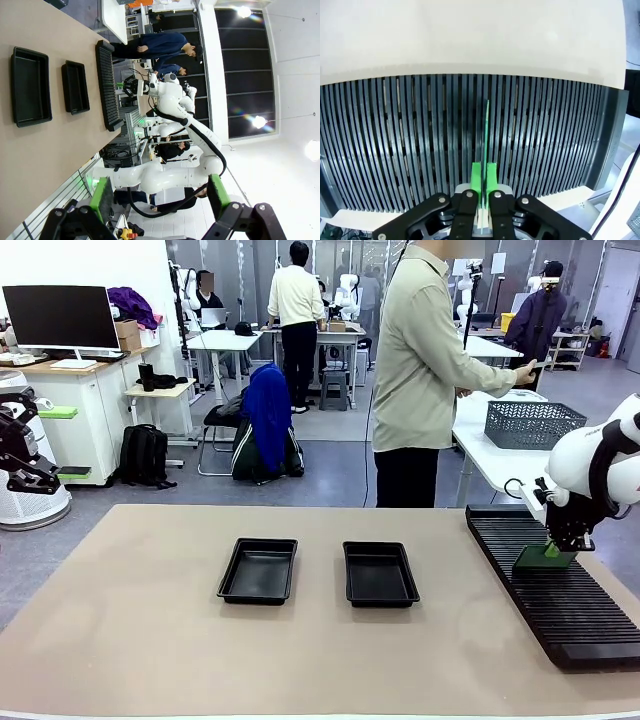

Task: Inspect and transfer BCBs to ESD trays.
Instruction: Pick up the Blank PCB from the PCB Rack and place it in the left ESD tray.

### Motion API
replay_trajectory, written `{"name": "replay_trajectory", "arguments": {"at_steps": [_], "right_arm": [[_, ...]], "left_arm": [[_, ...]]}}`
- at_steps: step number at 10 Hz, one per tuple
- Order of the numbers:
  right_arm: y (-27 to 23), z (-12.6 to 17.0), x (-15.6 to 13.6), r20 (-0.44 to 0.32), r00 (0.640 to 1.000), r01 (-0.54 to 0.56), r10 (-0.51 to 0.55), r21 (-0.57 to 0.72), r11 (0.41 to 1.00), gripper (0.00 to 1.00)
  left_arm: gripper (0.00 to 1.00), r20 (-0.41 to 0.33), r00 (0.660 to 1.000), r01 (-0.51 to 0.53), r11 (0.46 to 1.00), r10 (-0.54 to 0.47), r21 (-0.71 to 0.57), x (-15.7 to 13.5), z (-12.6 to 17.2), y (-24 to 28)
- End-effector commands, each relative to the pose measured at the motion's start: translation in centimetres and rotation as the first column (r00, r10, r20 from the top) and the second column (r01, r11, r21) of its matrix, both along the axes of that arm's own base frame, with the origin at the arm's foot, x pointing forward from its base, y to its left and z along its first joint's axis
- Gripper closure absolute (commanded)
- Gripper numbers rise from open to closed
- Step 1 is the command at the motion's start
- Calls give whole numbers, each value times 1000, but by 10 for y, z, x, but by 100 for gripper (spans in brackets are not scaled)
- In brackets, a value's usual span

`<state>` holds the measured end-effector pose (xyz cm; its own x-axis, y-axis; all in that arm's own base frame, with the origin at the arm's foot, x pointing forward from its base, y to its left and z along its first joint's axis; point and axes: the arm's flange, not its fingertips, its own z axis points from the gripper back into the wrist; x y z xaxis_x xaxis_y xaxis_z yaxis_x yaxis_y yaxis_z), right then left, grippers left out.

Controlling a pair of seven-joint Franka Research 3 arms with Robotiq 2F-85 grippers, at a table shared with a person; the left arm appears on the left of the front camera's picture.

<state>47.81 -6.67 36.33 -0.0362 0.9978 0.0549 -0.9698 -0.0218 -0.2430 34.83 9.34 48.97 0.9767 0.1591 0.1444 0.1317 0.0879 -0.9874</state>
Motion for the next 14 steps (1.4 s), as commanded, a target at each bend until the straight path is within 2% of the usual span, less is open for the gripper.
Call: {"name": "replay_trajectory", "arguments": {"at_steps": [1, 2, 3, 8, 11, 14], "right_arm": [[-1, -1, 2, -25, 1000, 15, -15, -7, 1000, 100], [-1, -1, 3, -24, 1000, 15, -16, -7, 1000, 98], [-1, 0, 3, -22, 1000, 14, -14, -5, 1000, 100], [0, 14, -2, -28, 999, 33, -34, -16, 999, 100], [-2, 49, -13, -22, 999, 37, -38, -30, 999, 100], [-3, 104, -25, -24, 999, 40, -41, -33, 999, 100]], "left_arm": [[0, 0, 1000, -2, 1000, 2, -1, -1, 0, 0], [0, 0, 1000, -2, 1000, 2, -1, -1, 0, 0], [0, 0, 1000, -2, 1000, 2, -1, -1, 0, 0], [0, 0, 1000, -2, 1000, 2, -1, -1, 0, 0], [0, 0, 1000, -2, 1000, 2, -1, -1, 0, 0], [0, 0, 1000, -2, 1000, 2, -1, -1, 0, 0]]}}
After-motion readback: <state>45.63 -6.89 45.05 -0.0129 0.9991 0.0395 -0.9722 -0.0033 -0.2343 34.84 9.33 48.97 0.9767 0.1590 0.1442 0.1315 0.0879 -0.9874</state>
